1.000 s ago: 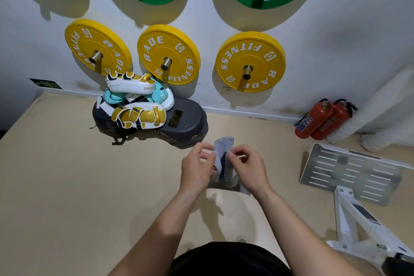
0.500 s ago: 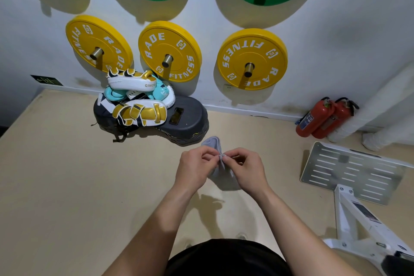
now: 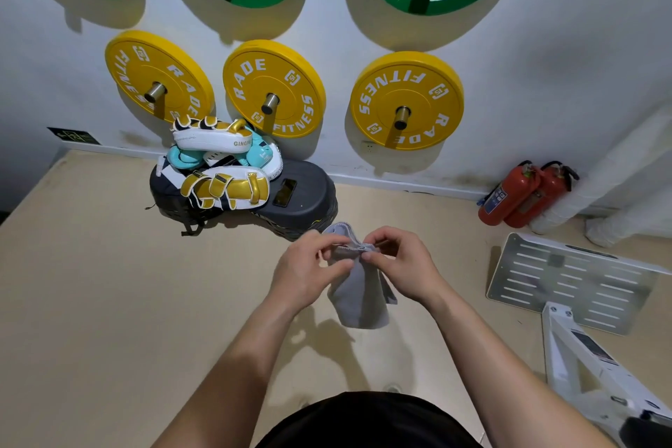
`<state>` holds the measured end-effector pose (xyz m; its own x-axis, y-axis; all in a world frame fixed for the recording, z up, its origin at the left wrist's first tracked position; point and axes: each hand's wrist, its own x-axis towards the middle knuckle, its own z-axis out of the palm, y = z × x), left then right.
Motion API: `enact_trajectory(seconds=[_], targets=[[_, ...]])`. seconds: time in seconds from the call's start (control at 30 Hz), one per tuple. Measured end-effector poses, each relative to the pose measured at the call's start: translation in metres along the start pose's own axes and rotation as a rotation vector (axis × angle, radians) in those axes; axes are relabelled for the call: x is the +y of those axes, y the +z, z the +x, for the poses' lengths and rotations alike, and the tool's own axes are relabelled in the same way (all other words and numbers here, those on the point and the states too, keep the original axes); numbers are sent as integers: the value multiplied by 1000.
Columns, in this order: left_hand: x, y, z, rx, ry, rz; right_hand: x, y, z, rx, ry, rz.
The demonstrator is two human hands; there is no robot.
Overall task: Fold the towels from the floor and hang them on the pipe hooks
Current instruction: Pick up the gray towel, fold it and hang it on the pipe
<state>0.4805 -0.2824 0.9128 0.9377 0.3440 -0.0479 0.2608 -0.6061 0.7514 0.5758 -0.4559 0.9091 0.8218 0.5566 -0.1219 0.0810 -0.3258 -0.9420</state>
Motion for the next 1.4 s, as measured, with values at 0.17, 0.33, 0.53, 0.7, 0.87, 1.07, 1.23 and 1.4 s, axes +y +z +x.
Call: enact_trajectory(seconds=[0.17,0.33,0.53,0.7,0.87,1.07,1.23,1.4], targets=[[-30,-22,8,-51,111,516,-13,-15,4,-93,-25,-20],[-42,-37,7,7,206,665,-6,-29,8,-72,46,-164],[-17,-18,1,213,-102,557,-6,-12,6,33,56,-282],[-7,-9,5,218,-217,493,-13,-7,3,8,-29,-223],[-11,-17,10,142,-157,106,-6,-22,7,4,-38,-143],[14,-23,8,64,-119,-315,-2,-40,12,40,18,-106],[34,-25,10,48,7,-331,-23,-43,14,-159,4,-248],[42,-30,11,96,60,-340,-52,-31,25,-261,-195,-479]])
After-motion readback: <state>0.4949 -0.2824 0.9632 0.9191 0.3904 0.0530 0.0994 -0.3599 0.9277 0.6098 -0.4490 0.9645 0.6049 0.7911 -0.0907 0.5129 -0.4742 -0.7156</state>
